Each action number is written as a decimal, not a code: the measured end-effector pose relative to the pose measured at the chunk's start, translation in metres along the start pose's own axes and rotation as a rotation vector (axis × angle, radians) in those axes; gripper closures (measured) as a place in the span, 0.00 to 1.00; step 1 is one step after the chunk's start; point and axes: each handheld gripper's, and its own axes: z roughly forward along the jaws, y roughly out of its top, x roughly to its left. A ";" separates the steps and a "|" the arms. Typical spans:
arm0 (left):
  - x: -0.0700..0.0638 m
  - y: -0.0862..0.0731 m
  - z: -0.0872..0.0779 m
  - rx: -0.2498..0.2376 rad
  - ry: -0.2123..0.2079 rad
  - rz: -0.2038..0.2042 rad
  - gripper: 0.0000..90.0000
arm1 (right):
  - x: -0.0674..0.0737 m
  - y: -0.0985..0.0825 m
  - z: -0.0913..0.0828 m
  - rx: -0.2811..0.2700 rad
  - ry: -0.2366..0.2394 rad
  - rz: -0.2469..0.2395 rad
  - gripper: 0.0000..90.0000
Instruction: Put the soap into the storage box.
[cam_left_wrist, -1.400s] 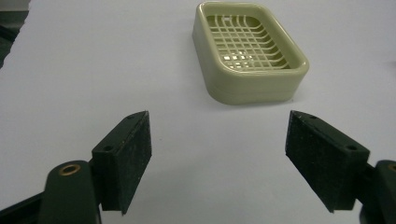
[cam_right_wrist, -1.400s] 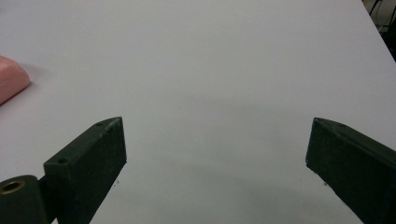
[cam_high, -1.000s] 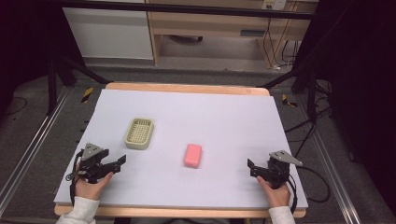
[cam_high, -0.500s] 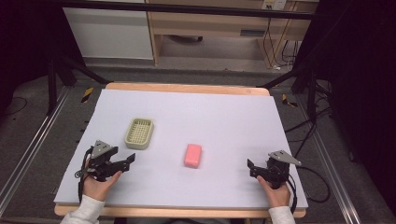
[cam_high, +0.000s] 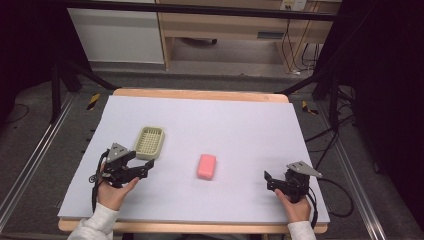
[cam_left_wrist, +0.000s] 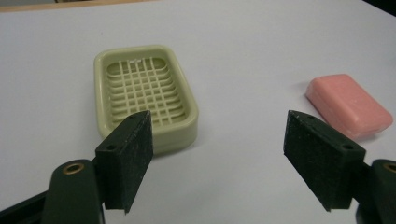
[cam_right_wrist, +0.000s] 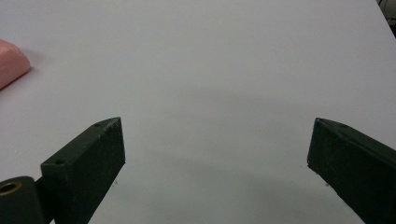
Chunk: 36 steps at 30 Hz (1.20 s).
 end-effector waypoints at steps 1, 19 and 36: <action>-0.002 0.003 0.001 -0.001 -0.004 -0.001 0.26 | 0.000 0.000 0.000 0.000 0.001 0.000 0.05; -0.049 0.028 0.029 0.028 -0.077 0.071 0.25 | 0.002 0.001 0.001 0.014 0.011 -0.003 0.05; -0.089 0.036 0.057 0.074 -0.103 0.125 0.26 | 0.002 0.001 0.002 0.014 0.011 -0.013 0.05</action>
